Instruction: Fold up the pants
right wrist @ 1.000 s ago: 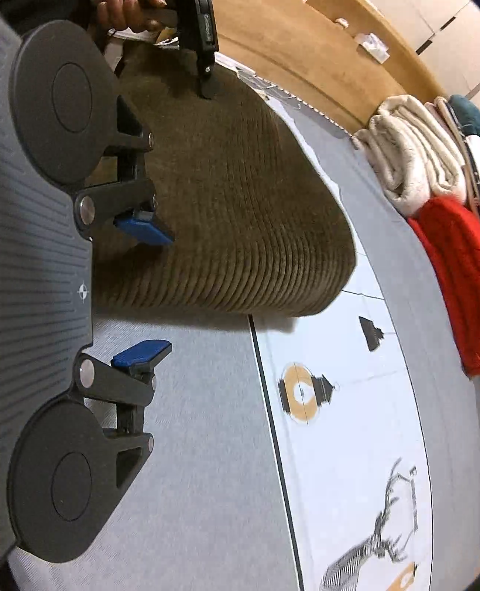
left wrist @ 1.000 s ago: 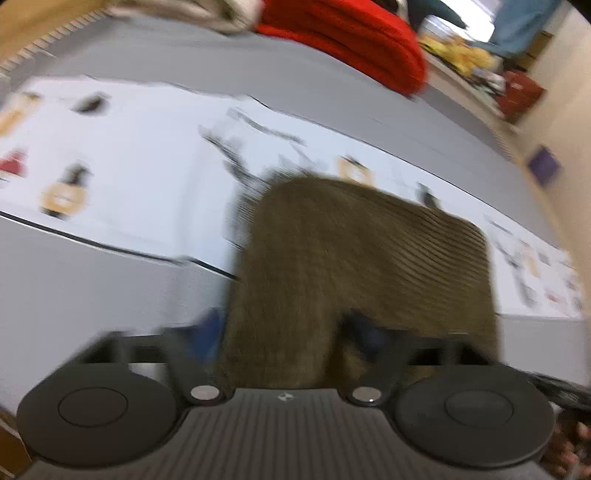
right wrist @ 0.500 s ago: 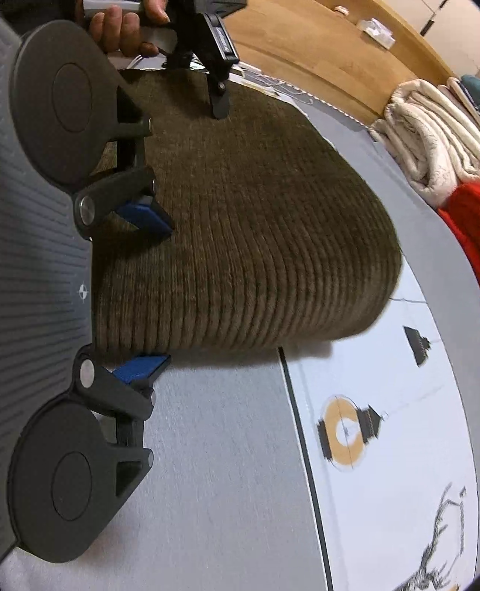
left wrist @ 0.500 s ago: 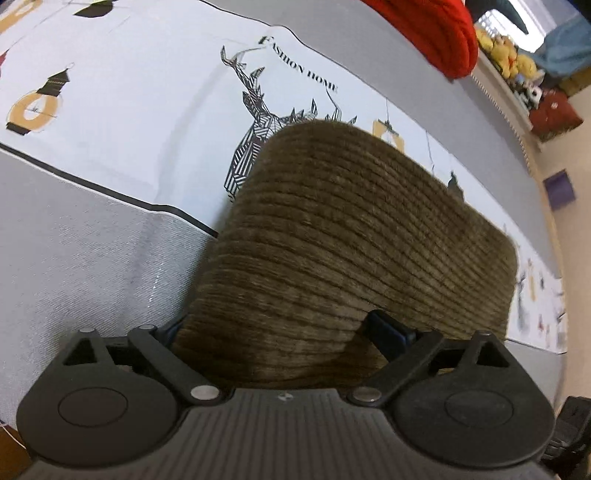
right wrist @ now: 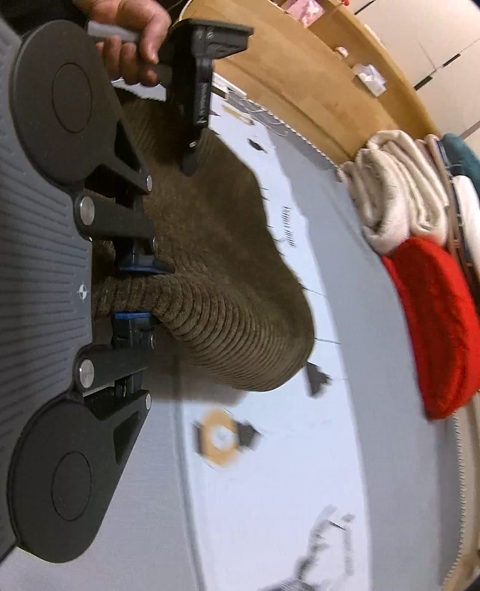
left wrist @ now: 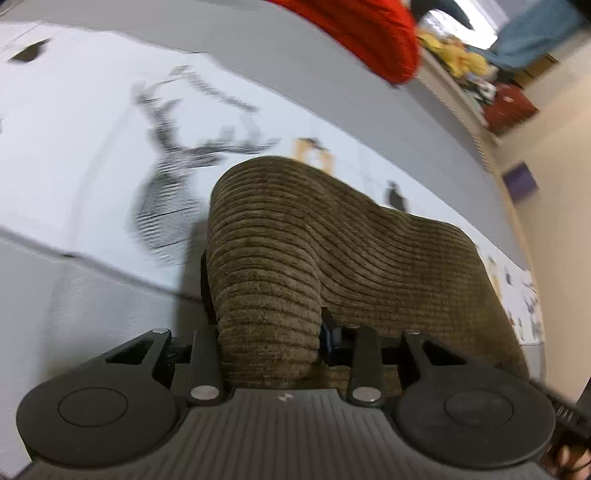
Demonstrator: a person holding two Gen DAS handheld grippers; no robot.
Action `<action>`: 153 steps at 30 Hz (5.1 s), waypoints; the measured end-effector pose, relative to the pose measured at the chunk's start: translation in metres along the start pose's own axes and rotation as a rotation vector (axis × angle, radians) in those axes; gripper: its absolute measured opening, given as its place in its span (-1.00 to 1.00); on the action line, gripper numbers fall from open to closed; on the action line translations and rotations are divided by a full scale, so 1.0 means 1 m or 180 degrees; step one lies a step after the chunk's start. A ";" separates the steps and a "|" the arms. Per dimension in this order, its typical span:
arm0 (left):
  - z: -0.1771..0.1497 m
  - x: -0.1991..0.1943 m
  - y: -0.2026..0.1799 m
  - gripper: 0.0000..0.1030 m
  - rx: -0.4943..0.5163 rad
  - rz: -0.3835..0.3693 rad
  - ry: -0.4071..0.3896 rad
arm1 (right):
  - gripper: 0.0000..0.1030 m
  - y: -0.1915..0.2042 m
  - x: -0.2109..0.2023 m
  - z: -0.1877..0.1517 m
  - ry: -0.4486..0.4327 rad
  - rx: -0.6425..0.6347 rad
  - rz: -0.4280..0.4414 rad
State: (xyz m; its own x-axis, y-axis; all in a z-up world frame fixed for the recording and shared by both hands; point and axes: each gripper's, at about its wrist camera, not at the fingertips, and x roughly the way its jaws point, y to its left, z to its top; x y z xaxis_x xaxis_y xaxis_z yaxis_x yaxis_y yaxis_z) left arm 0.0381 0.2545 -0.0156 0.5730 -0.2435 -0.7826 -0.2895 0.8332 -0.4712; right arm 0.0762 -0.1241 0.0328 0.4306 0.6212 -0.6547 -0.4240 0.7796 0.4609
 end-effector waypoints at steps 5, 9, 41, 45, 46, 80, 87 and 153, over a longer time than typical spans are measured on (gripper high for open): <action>0.004 0.025 -0.066 -0.28 0.0261 -0.0222 -0.0004 | -0.65 -0.030 -0.042 0.037 -0.0180 -0.0159 -0.0261; 0.003 0.051 -0.113 -0.28 0.0363 -0.0425 0.0041 | -0.65 -0.071 -0.076 0.050 -0.0391 -0.0104 -0.0454; 0.011 0.054 -0.164 -0.87 0.0835 0.0162 -0.0401 | -0.29 -0.129 -0.035 0.021 0.0281 -0.0154 -0.1201; 0.015 0.063 -0.178 -0.86 0.0709 0.0070 -0.0517 | -0.25 -0.127 -0.044 0.039 -0.0157 0.0039 -0.1225; 0.016 0.068 -0.182 -0.86 0.0698 0.0090 -0.0500 | -0.23 -0.127 -0.044 0.044 -0.0245 0.0062 -0.1225; -0.017 0.048 -0.175 -0.16 0.1621 0.0472 -0.0305 | -0.04 -0.137 -0.013 0.096 -0.0329 0.0371 -0.1286; -0.067 0.081 -0.144 -0.44 0.2237 0.0916 0.0435 | 0.03 -0.104 -0.047 0.044 -0.0095 0.0251 -0.1183; -0.138 0.010 -0.220 0.99 0.1177 0.0986 -0.0429 | 0.74 -0.056 -0.091 -0.041 -0.0260 -0.0082 -0.1528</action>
State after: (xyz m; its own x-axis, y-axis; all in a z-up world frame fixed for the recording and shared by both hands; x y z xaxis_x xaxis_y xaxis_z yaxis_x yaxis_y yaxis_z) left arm 0.0017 0.0003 0.0241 0.6042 0.0892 -0.7918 -0.1846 0.9823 -0.0302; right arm 0.0281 -0.2277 0.0426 0.6430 0.1971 -0.7401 -0.1813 0.9780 0.1029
